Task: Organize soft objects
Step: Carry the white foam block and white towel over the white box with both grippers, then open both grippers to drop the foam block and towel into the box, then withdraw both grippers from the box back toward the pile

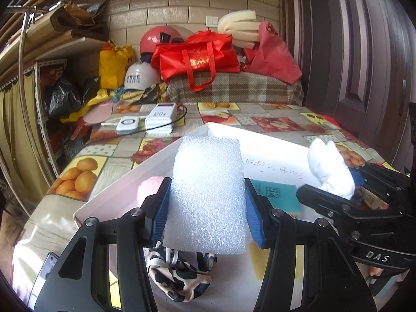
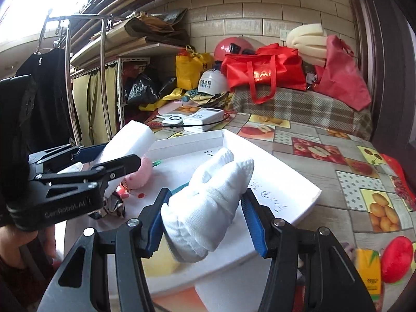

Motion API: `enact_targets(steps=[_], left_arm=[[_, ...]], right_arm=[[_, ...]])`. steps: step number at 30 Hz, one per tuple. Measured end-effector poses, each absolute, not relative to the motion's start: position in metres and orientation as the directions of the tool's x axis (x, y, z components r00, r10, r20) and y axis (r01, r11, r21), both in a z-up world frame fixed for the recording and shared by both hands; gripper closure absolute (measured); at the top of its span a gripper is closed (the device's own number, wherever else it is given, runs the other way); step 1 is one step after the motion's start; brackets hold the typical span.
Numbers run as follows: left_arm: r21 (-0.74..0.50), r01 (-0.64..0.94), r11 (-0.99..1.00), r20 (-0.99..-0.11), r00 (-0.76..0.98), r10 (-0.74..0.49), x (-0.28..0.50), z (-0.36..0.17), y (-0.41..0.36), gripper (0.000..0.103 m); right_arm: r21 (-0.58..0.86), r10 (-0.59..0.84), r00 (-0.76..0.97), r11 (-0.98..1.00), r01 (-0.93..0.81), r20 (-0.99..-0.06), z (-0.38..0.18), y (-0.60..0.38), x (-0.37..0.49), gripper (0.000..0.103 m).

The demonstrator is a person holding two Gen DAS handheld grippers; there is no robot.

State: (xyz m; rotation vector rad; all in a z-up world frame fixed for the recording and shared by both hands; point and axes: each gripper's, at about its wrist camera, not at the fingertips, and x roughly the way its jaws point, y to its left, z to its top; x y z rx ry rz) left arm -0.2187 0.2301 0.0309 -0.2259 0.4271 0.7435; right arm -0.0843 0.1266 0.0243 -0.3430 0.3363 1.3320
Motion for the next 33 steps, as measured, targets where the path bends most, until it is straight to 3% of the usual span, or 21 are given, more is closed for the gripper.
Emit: enact_targets(steps=[10,13,14,15,17,19,33], left_arm=[[-0.043,-0.724,0.688,-0.517,0.605,0.605,-0.209,0.025,0.243,0.05],[-0.023,-0.744,0.667,-0.523,0.578,0.627,-0.209,0.025,0.243,0.05],[-0.019,-0.752,0.659,-0.521,0.57,0.635,-0.21,0.025,0.243,0.046],[-0.014,-0.764,0.645,-0.515,0.559,0.65,-0.212,0.025,0.243,0.03],[-0.021,-0.79,0.612,-0.5,0.538,0.678,-0.218,0.027,0.243,0.019],[-0.036,-0.798,0.602,-0.496,0.537,0.683,-0.221,0.027,0.246,0.013],[-0.031,-0.818,0.575,-0.423,0.531,0.734,-0.232,0.033,0.236,0.012]], right_arm=[[0.004,0.83,0.233,0.273,-0.962,-0.507,0.018,0.161,-0.062,0.042],[0.014,0.832,0.233,0.278,-0.961,-0.503,0.019,0.158,-0.061,0.024],[0.013,0.833,0.236,0.28,-0.96,-0.501,0.019,0.157,-0.062,0.02],[0.011,0.833,0.239,0.282,-0.959,-0.499,0.019,0.157,-0.063,0.019],[0.008,0.836,0.248,0.289,-0.957,-0.489,0.021,0.154,-0.064,0.013],[0.016,0.84,0.256,0.3,-0.954,-0.479,0.022,0.152,-0.063,0.0],[-0.03,0.865,0.289,0.304,-0.952,-0.411,0.029,0.146,-0.075,0.0]])
